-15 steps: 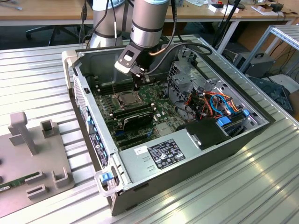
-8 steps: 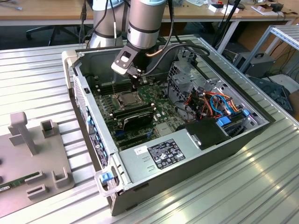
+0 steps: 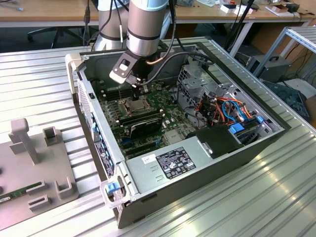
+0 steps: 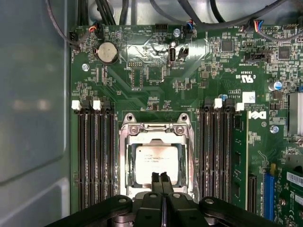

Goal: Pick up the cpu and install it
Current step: 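Close the cpu cover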

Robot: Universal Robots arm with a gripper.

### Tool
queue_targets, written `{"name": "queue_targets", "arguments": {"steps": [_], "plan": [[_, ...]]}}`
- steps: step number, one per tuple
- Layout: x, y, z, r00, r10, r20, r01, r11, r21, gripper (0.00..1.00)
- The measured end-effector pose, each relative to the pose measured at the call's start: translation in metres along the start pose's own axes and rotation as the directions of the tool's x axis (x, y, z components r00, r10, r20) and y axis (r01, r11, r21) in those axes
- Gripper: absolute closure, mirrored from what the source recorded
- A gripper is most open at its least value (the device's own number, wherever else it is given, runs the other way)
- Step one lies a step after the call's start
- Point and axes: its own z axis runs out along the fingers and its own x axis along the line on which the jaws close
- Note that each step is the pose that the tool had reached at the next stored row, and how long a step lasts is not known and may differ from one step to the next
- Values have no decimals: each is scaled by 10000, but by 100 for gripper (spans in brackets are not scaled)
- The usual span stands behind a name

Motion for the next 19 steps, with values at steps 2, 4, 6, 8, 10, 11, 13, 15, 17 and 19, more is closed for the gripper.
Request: {"name": "queue_targets", "arguments": {"steps": [2,4,6,8,10,11,13,15,17,19], "plan": [[-1,-77,26,10000,2,-1,-2,10000,-1,89],[-1,-79,27,10000,2,-1,-2,10000,0,89],[-1,-88,30,10000,2,-1,-2,10000,-1,89],[-1,-99,34,10000,2,-1,-2,10000,-1,89],[-1,-119,41,10000,2,-2,-2,10000,-1,89],[-2,-139,48,10000,2,-1,-2,10000,0,89],[-2,-140,48,10000,2,-2,-2,10000,-1,89],[-2,-143,49,10000,2,-2,-2,10000,-1,89],[-2,-145,50,10000,2,-2,-2,10000,0,89],[-2,-146,50,10000,2,-1,-2,10000,-1,89]]}}
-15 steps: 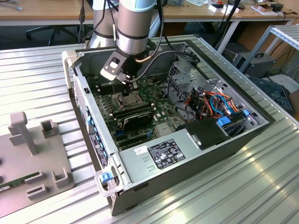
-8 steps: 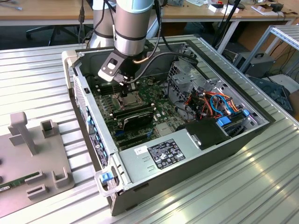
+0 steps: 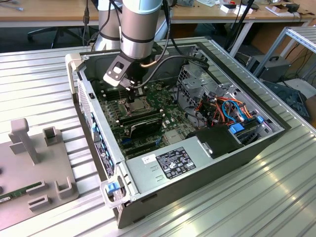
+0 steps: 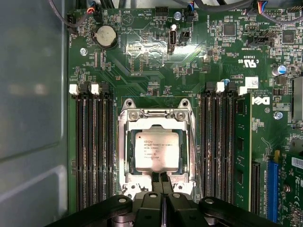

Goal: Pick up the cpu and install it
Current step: 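Close the cpu cover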

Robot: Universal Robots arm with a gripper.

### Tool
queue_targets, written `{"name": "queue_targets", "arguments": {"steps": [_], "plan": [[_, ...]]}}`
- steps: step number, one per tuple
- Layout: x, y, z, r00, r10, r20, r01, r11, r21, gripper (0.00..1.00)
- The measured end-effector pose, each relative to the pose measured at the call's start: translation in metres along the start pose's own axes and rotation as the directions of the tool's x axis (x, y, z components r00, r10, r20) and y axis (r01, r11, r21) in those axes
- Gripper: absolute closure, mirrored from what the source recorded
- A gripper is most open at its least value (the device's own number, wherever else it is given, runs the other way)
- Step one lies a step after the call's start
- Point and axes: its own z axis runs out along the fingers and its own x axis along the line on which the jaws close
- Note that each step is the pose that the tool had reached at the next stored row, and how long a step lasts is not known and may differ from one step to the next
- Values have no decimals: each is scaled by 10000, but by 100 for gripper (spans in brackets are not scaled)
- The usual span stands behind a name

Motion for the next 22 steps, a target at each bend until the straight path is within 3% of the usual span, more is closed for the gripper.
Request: {"name": "queue_targets", "arguments": {"steps": [3,6,22], "plan": [[0,-2,12,10000,0,-3,0,10000,-2,89],[1,-12,67,10000,2,0,-2,10000,0,89],[-2,-67,141,10000,0,5,0,10000,0,89]]}}
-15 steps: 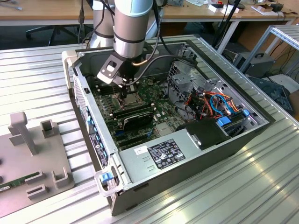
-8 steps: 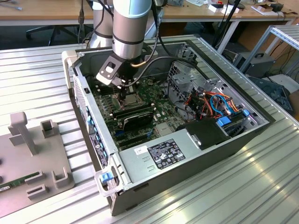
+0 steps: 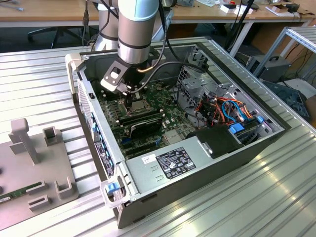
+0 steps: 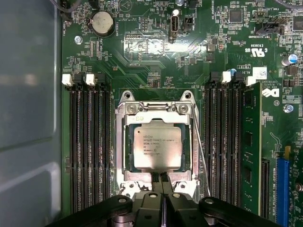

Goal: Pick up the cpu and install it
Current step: 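Close the cpu cover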

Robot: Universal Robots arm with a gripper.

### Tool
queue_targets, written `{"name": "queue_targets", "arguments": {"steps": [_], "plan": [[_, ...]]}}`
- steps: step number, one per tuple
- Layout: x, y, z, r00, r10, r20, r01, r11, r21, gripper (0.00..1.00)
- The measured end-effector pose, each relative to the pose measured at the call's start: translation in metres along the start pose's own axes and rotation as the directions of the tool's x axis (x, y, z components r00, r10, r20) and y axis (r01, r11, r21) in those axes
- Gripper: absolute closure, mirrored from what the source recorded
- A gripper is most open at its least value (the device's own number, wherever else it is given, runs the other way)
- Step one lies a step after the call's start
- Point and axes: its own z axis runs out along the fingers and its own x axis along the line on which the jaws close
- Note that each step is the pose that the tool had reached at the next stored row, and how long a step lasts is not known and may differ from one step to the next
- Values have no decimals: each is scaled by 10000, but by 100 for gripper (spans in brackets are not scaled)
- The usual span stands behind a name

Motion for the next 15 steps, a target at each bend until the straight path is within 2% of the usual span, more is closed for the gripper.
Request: {"name": "queue_targets", "arguments": {"steps": [15], "plan": [[0,-1,31,10000,0,-2,0,10000,-1,89]]}}
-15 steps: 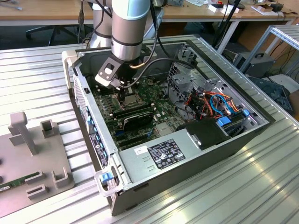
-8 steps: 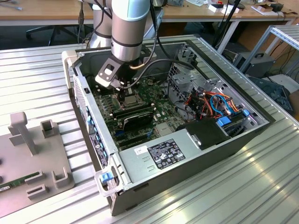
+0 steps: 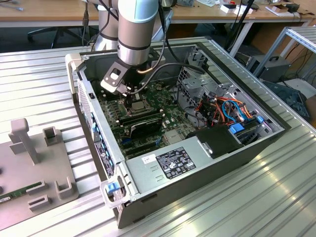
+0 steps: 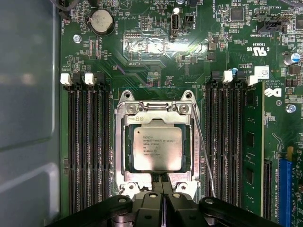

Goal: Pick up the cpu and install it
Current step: 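Close the cpu cover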

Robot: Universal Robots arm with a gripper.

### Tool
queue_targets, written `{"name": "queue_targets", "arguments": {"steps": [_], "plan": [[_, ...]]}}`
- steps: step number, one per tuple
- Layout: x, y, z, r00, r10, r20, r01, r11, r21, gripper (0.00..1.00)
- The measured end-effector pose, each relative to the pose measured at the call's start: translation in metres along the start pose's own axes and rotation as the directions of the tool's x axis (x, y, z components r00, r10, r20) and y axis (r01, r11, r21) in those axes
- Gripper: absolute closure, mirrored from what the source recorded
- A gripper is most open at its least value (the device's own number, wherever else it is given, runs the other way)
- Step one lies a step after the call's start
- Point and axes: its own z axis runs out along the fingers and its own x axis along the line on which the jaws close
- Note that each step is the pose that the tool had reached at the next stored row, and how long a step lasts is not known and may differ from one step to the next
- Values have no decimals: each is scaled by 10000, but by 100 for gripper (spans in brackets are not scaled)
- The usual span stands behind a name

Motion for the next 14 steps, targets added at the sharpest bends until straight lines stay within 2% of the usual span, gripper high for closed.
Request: {"name": "queue_targets", "arguments": {"steps": [14], "plan": [[-1,-1,34,10000,0,0,0,10000,0,89]]}}
